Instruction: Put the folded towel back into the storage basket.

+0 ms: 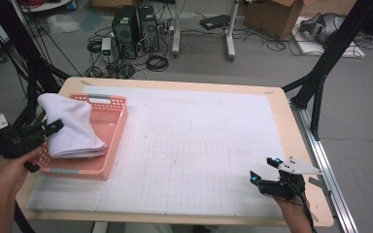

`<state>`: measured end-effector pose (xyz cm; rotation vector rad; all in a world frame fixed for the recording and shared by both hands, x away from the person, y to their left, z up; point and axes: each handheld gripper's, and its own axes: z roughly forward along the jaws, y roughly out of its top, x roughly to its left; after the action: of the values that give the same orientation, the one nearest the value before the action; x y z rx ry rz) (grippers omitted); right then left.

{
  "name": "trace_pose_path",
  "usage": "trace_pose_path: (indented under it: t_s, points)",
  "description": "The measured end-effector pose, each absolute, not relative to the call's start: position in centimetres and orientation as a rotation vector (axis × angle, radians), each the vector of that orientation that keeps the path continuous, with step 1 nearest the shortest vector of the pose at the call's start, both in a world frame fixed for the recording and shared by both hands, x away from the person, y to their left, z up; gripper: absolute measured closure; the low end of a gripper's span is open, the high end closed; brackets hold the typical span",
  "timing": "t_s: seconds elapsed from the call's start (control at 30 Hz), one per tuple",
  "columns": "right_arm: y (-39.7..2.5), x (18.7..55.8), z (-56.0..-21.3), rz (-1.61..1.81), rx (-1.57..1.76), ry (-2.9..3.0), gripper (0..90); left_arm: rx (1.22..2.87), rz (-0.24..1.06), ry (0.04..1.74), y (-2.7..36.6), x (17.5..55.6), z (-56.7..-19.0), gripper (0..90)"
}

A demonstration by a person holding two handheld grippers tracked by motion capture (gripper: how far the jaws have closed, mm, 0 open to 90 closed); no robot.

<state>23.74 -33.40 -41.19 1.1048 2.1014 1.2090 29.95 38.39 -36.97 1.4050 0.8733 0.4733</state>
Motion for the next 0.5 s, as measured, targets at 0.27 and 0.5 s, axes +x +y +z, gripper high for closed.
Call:
trace_pose_path:
  t_s: [0.27, 0.5]
  points:
    - [-33.3, 23.8, -41.3, 1.210, 1.109, 2.104, 18.9, 1.433, 0.451, 0.849, 37.7, 30.4, -36.7, 71.8]
    - [-33.4, 23.8, -41.3, 1.205, 1.112, 2.107, 18.9, 1.456, 0.419, 0.886, 37.0, 31.4, -37.1, 69.2]
